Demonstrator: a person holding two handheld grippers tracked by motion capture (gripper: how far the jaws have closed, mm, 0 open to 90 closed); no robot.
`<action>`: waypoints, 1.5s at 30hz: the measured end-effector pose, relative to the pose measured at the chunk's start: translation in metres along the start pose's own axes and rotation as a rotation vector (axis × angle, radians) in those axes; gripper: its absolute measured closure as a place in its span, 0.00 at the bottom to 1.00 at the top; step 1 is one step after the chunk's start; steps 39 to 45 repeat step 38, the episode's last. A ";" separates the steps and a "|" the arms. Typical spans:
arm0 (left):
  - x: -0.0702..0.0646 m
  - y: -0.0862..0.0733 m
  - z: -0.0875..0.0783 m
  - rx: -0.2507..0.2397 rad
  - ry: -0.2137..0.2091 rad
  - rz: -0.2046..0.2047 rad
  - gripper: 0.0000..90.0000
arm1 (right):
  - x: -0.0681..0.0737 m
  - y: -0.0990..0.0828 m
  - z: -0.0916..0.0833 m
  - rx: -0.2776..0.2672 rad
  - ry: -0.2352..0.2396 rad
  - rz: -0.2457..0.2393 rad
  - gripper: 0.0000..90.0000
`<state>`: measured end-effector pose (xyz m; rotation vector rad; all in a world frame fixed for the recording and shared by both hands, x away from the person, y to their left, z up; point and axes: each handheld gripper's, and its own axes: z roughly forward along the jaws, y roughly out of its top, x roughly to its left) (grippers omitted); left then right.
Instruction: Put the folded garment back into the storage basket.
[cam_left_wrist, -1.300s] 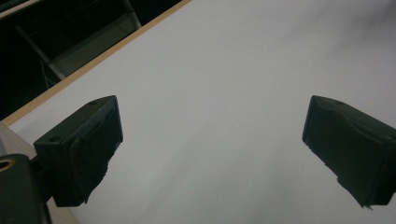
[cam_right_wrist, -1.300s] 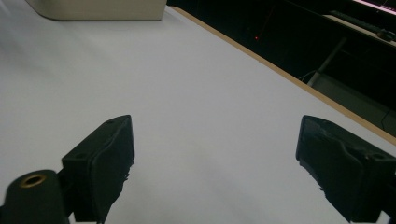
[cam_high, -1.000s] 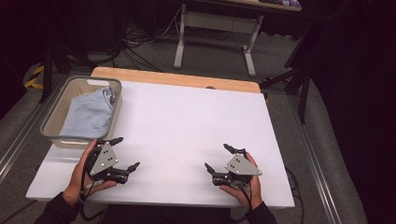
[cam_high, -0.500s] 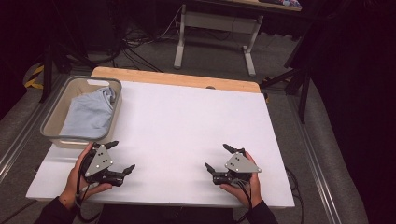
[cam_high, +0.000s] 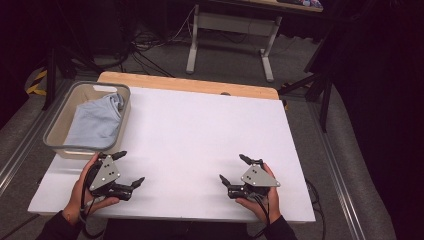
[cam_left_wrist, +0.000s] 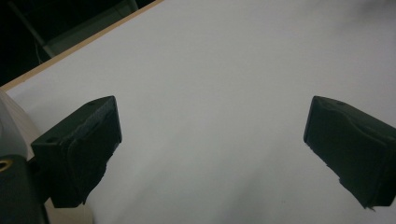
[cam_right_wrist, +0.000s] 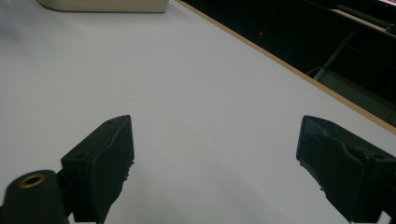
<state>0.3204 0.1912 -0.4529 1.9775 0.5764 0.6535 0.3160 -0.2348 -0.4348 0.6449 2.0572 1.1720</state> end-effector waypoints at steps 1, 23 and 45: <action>0.000 0.000 0.000 0.000 0.000 0.000 0.05 | 0.000 0.000 0.000 0.000 0.001 0.001 0.13; 0.000 0.002 0.003 0.004 -0.009 0.000 0.05 | 0.001 -0.001 0.002 0.011 -0.004 -0.011 0.13; 0.000 0.004 0.007 0.002 -0.015 -0.005 0.05 | -0.002 -0.004 0.006 0.017 0.009 0.006 0.13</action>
